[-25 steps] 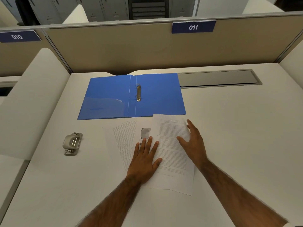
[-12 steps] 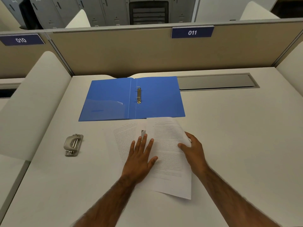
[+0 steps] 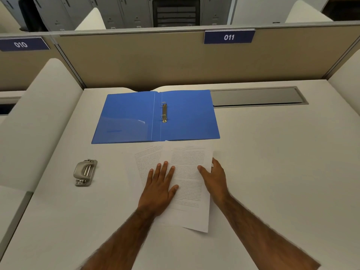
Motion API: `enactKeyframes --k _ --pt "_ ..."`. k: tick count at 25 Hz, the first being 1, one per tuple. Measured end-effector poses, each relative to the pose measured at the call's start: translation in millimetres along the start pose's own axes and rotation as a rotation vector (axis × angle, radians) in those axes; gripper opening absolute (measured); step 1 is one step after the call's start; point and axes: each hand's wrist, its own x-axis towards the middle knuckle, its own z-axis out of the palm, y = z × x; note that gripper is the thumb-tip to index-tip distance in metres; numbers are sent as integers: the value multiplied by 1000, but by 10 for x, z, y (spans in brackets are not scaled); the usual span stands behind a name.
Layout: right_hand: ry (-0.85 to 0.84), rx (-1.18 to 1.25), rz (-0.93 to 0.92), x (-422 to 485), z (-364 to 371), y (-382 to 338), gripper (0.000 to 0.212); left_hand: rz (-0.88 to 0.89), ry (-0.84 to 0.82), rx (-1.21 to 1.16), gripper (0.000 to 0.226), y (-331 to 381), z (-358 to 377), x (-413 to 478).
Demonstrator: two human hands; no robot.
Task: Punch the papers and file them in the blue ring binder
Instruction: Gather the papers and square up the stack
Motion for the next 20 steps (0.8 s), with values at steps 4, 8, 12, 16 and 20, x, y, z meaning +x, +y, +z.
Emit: enactKeyframes --k 4,8,12,16,20 --pt "7 -475 -198 127 -122 84 55 -5 9 9 73 27 5 9" --pt "-179 -967 -313 255 -177 192 95 -15 25 7 73 28 28 9" --pt "-215 -1045 -356 237 -206 228 102 -15 16 19 76 29 37 14" --pt "-274 -974 -358 132 -172 127 95 -21 16 13 73 30 37 9" --pt "-210 -217 -148 -11 -121 -1 58 -20 6 26 72 37 18 14"
